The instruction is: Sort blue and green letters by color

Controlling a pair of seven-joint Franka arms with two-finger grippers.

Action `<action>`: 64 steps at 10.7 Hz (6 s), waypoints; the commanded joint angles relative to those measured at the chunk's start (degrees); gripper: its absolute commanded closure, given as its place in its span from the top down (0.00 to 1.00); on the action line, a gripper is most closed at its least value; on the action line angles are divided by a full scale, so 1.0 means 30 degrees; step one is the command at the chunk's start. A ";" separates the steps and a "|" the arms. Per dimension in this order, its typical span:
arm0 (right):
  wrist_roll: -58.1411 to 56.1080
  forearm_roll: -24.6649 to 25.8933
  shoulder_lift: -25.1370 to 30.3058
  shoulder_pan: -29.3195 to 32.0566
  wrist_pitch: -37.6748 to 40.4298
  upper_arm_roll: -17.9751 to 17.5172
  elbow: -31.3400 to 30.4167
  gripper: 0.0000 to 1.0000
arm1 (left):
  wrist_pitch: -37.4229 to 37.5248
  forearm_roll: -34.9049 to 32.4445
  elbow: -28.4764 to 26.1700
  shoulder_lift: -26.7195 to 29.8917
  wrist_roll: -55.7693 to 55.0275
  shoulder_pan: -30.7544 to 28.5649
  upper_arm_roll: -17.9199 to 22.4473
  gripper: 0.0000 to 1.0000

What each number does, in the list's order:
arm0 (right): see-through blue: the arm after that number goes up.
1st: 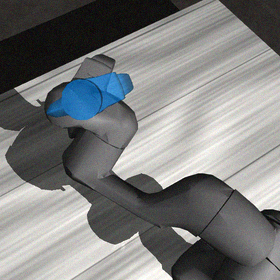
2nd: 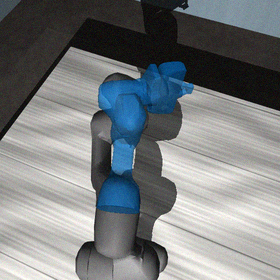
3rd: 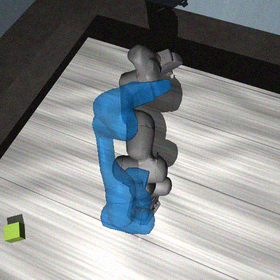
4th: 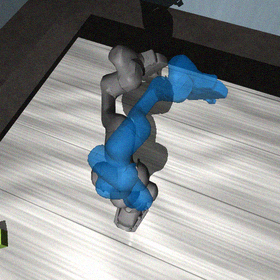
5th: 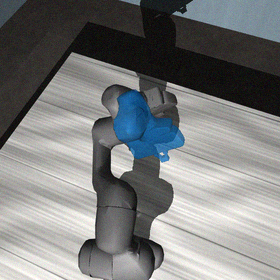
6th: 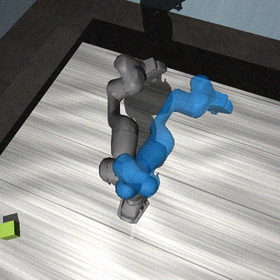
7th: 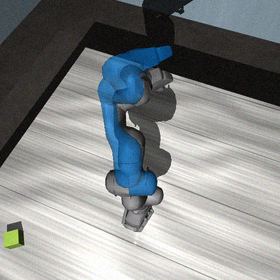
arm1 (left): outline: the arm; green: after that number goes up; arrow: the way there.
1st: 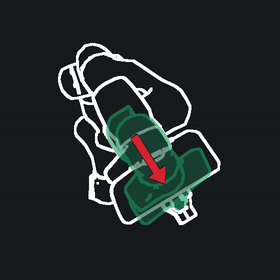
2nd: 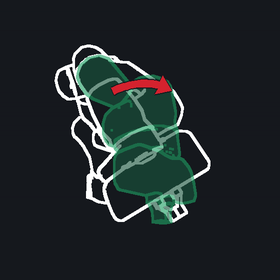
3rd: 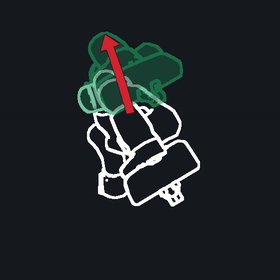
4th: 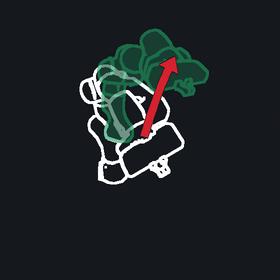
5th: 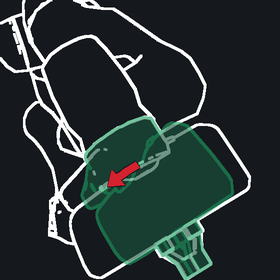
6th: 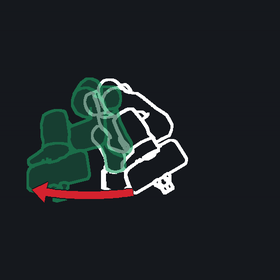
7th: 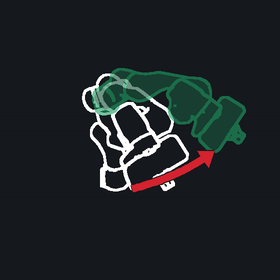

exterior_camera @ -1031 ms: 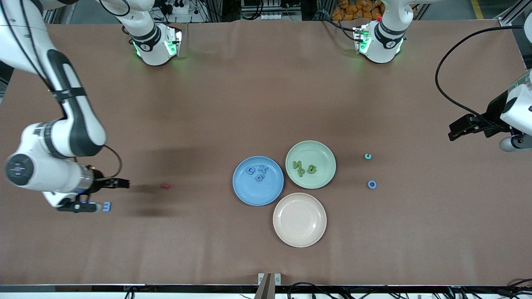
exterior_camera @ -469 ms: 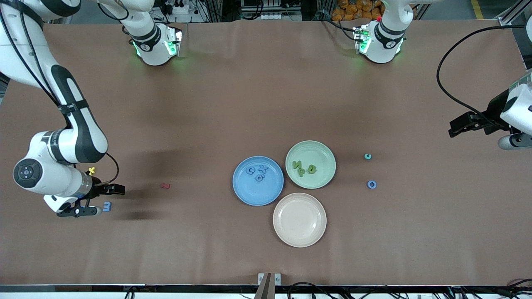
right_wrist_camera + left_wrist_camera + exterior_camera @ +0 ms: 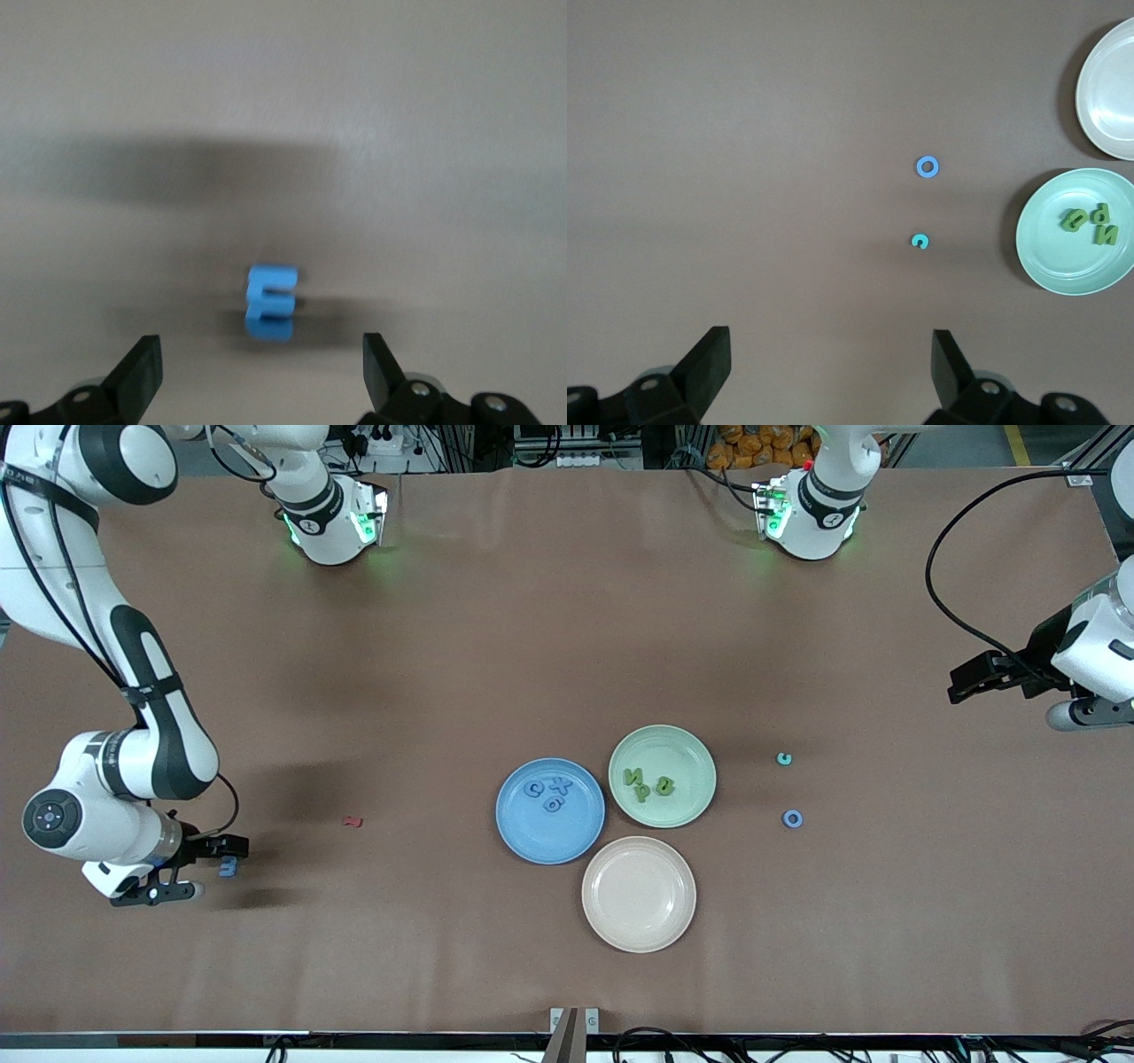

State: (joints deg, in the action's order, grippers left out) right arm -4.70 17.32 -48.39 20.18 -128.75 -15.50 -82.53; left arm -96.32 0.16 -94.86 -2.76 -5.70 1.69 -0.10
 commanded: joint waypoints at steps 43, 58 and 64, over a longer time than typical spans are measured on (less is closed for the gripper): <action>3.1420 -0.1349 -0.0773 -0.9540 0.1404 -0.6231 0.1612 1.00 | -0.0736 0.0240 -0.0636 0.0216 0.0581 0.0168 0.0091 1.00; 1.0458 -0.6652 0.8943 -0.7142 0.2783 -0.0227 -0.8132 1.00 | -0.0941 0.0240 -0.0578 0.0157 0.0581 0.0227 0.0091 1.00; 0.2774 -0.6622 1.5595 -0.5173 0.2955 0.1034 -1.2567 1.00 | -0.0941 0.0240 -0.0578 0.0129 0.0581 0.0139 0.0091 1.00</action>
State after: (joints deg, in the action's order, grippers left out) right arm 10.54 -1.17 -10.26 2.21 -118.94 -12.35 -114.84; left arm -98.87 0.17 -96.35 -2.81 -5.59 2.22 -0.10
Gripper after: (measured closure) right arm 0.000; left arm 0.000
